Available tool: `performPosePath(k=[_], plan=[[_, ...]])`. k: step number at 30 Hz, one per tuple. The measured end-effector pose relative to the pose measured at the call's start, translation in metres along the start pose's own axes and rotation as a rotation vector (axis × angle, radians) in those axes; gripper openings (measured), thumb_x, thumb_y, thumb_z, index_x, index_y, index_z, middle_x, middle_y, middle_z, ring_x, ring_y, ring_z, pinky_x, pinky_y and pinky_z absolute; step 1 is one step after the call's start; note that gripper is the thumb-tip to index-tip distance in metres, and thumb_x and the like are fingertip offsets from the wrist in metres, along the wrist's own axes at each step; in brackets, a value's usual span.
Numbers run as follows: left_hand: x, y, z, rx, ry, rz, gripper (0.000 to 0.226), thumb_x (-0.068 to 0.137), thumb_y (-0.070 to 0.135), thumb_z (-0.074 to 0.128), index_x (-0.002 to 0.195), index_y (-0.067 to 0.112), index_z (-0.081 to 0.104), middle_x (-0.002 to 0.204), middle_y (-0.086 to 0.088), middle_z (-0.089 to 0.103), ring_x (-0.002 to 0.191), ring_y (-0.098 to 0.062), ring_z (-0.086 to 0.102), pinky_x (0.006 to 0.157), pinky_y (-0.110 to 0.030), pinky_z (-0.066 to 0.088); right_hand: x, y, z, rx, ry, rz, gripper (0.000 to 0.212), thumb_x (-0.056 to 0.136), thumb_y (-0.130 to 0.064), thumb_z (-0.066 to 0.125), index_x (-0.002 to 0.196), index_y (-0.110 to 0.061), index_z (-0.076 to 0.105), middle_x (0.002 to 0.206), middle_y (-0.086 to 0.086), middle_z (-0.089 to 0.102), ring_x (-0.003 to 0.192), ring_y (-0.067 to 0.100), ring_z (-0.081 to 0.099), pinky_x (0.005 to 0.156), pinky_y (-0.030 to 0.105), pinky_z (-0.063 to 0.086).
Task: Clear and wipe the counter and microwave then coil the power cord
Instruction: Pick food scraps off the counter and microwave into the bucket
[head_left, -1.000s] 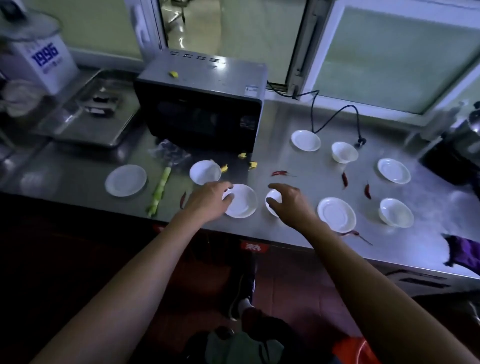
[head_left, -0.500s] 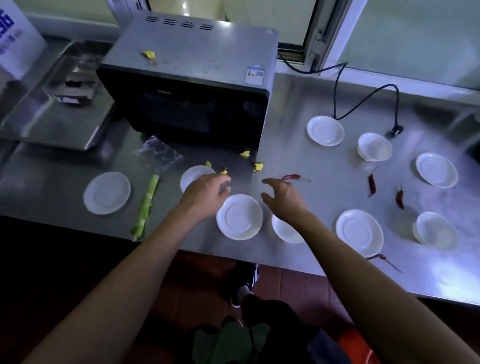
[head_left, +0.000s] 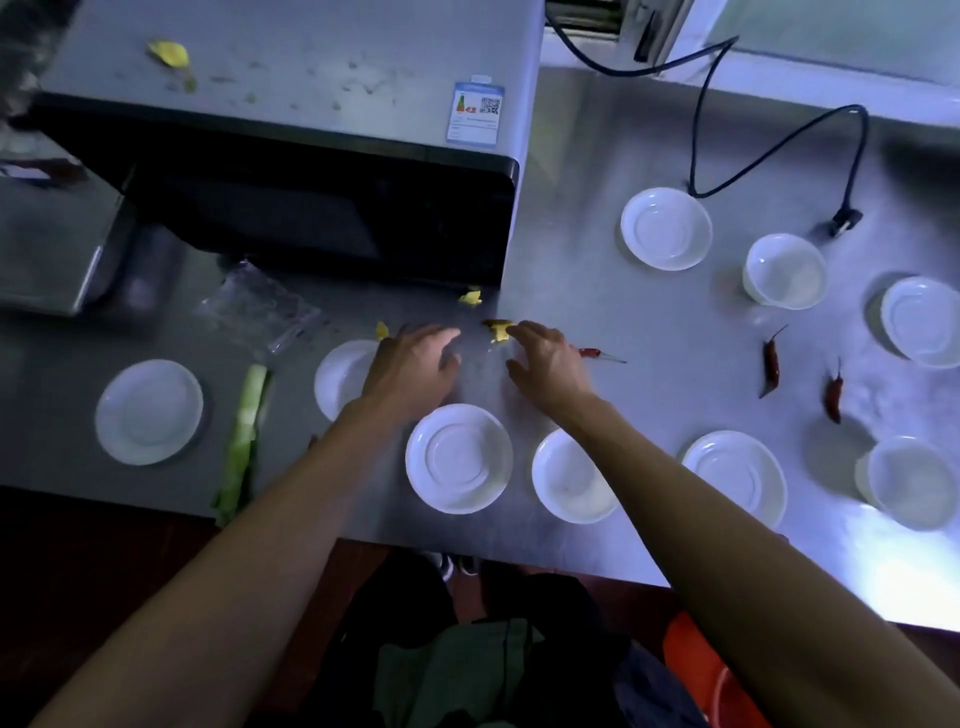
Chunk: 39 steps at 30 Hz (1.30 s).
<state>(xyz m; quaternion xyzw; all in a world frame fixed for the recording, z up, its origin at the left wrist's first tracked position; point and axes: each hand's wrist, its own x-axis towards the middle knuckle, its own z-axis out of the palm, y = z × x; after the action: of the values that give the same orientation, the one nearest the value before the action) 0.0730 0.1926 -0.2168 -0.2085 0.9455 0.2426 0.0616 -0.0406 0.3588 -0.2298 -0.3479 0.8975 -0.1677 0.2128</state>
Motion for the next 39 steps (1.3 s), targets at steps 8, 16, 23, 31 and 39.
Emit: performPosePath(k=[8,16,23,31,39], plan=[[0.039,-0.013,0.018,0.07,-0.064,0.012,0.047,0.099,0.031,0.049,0.143,0.018,0.051,0.152,0.002,0.046,0.137,-0.023,0.039,0.108,-0.045,0.035,0.032,-0.005,0.019,-0.049,-0.034,0.03,0.049,0.095,-0.013,0.058,0.142,-0.021,0.053,0.143,0.007,0.051,0.128,0.031,0.044,0.105,0.041,0.04],[0.057,-0.023,0.026,0.073,-0.122,0.063,0.047,0.097,0.029,0.049,0.143,0.017,0.051,0.16,0.004,0.033,0.14,-0.024,0.034,0.107,-0.048,0.034,0.036,-0.008,0.025,-0.067,0.038,0.04,0.041,0.099,-0.009,0.05,0.136,-0.022,0.06,0.132,0.009,0.059,0.118,0.031,0.05,0.097,0.042,0.042],[0.065,-0.026,0.028,0.088,-0.127,0.097,0.048,0.096,0.027,0.05,0.143,0.018,0.05,0.159,0.005,0.034,0.139,-0.022,0.034,0.105,-0.047,0.033,0.038,-0.01,0.027,-0.048,0.045,0.067,0.031,0.1,-0.011,0.054,0.127,-0.02,0.067,0.119,0.009,0.065,0.108,0.031,0.054,0.09,0.045,0.046],[0.066,-0.027,0.031,0.143,-0.151,0.149,0.041,0.094,0.022,0.05,0.135,0.018,0.051,0.162,0.006,0.028,0.136,-0.022,0.033,0.1,-0.047,0.034,0.038,-0.014,0.034,-0.031,0.059,0.12,0.027,0.101,-0.027,0.056,0.119,-0.015,0.071,0.118,0.008,0.065,0.108,0.03,0.054,0.089,0.044,0.045],[0.069,-0.028,0.033,0.215,-0.126,0.208,0.04,0.092,0.016,0.049,0.132,0.018,0.05,0.163,0.008,0.024,0.133,-0.024,0.035,0.093,-0.047,0.036,0.036,-0.017,0.035,-0.057,0.076,0.126,0.025,0.099,-0.029,0.058,0.118,-0.021,0.073,0.116,0.006,0.066,0.107,0.031,0.054,0.087,0.044,0.045]])
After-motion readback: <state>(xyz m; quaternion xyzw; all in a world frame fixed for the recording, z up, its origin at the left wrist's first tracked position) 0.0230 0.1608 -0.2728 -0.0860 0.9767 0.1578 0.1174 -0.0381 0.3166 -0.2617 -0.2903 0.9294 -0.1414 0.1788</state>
